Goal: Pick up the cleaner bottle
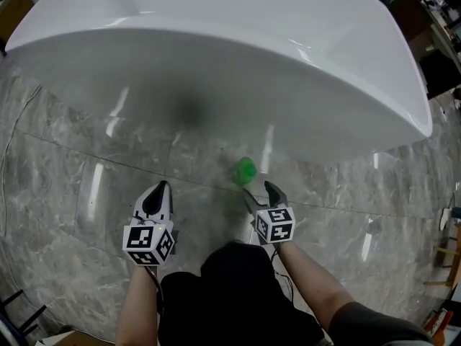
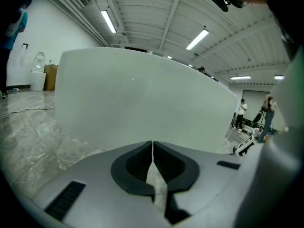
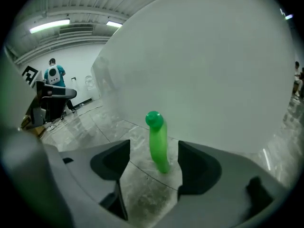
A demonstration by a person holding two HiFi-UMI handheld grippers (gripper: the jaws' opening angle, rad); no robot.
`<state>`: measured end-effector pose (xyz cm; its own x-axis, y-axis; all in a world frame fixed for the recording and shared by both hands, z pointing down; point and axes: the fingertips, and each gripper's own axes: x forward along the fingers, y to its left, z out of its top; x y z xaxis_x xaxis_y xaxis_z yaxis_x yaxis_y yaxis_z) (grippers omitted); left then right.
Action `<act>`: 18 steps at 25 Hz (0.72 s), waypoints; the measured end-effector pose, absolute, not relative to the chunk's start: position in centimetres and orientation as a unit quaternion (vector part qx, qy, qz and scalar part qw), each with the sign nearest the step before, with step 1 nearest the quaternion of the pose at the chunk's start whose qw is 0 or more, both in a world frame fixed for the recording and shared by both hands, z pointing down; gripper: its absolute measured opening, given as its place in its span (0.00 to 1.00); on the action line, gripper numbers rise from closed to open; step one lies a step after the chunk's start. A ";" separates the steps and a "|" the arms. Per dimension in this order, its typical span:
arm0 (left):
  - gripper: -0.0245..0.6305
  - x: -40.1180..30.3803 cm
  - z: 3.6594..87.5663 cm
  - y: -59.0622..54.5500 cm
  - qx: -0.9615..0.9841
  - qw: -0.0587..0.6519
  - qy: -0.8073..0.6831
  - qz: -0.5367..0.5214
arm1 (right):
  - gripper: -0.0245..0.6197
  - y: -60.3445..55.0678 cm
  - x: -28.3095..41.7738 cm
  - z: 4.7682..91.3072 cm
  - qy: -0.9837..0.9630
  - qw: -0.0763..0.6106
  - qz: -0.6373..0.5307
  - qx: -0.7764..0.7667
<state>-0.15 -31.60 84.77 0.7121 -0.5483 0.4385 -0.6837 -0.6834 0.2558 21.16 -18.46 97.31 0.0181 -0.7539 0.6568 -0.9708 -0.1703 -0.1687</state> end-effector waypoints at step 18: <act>0.07 2.1 92.2 -34.0 0.916 0.181 -0.338 0.123 | 0.53 -23.2 22.4 106.3 -0.619 0.127 0.250 0.734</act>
<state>2.07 -33.98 92.18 0.7417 -0.5736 0.3476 -0.6627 -0.7067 0.2478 22.45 -23.19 106.29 0.1084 -0.8451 0.5235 -0.9718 -0.2011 -0.1234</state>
